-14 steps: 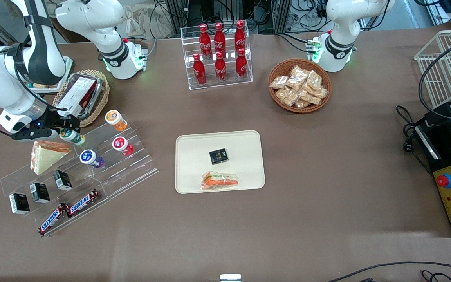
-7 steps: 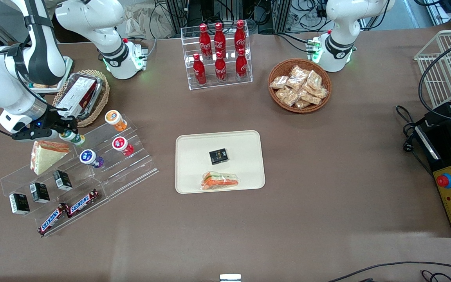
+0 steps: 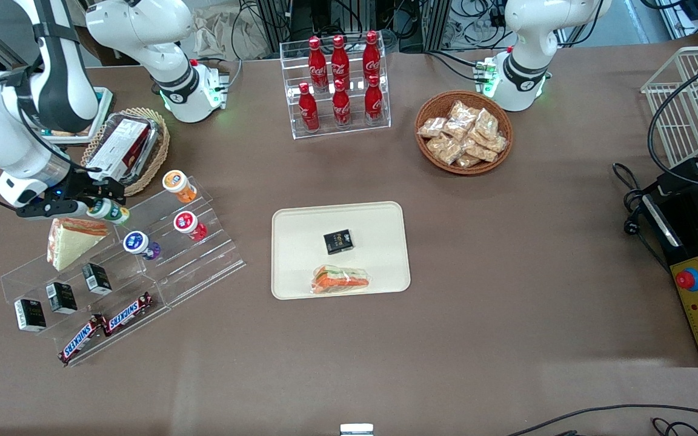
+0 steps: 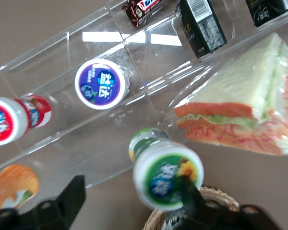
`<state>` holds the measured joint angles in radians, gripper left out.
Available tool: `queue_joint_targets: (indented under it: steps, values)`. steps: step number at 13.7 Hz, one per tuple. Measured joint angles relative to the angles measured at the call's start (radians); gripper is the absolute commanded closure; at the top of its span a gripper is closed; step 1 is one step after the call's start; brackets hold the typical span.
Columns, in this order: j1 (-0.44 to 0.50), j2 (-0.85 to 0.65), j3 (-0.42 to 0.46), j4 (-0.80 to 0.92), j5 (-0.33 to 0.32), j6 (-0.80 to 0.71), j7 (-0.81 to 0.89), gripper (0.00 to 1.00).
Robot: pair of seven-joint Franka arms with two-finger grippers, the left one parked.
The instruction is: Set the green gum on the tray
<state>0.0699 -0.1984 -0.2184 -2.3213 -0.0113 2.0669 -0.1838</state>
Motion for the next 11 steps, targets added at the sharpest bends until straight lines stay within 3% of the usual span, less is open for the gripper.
queue_joint_targets:
  steps: [6, 11]
  values:
    - [0.075, -0.012, 0.010, 0.394, 0.007, -0.415, 0.054, 0.00]
    - [0.106, -0.013, 0.011, 0.641, 0.033, -0.652, 0.083, 0.00]
